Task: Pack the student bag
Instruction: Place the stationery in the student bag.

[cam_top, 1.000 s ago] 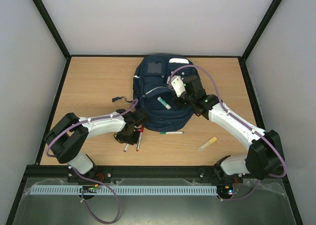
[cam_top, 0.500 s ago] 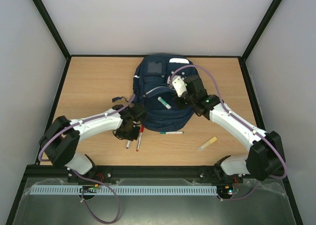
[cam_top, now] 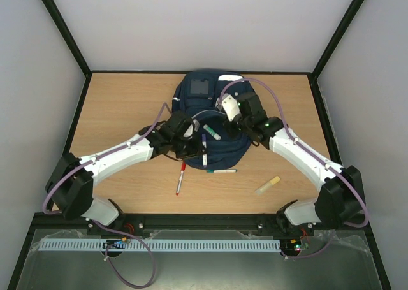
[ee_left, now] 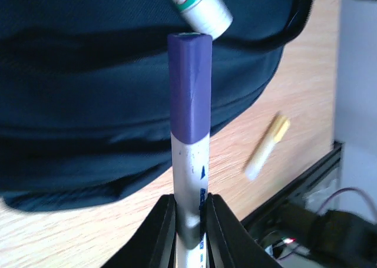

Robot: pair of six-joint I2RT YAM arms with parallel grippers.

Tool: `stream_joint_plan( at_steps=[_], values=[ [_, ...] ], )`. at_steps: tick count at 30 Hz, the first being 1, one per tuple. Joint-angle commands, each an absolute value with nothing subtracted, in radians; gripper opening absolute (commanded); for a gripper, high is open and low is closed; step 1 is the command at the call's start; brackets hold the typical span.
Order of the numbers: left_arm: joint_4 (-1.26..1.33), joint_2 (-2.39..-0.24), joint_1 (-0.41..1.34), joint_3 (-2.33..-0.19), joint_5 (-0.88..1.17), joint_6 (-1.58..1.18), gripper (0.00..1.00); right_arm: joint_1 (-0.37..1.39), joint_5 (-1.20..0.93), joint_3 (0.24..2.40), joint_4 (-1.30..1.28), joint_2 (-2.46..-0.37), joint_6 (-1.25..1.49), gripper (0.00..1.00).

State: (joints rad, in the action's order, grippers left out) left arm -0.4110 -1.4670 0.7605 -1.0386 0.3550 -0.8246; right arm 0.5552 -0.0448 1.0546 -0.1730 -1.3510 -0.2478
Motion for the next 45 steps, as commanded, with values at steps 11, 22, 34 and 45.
stream_joint_plan(
  at_steps=[11,22,34,45],
  values=[
    [-0.044,-1.550,0.673,-1.022,0.365,-1.184,0.02,0.552,-0.127,1.347,-0.358,-1.433,-0.190,0.01],
    [0.021,-1.679,0.630,-1.047,0.400,-1.300,0.02,0.555,-0.144,1.453,-0.437,-1.477,-0.184,0.01],
    [0.149,-1.805,0.630,-1.111,0.360,-1.436,0.02,0.573,-0.151,1.447,-0.438,-1.475,-0.175,0.01],
    [0.173,-1.885,0.612,-1.325,0.290,-1.457,0.11,0.576,-0.091,1.410,-0.409,-1.447,-0.173,0.01]
  ],
)
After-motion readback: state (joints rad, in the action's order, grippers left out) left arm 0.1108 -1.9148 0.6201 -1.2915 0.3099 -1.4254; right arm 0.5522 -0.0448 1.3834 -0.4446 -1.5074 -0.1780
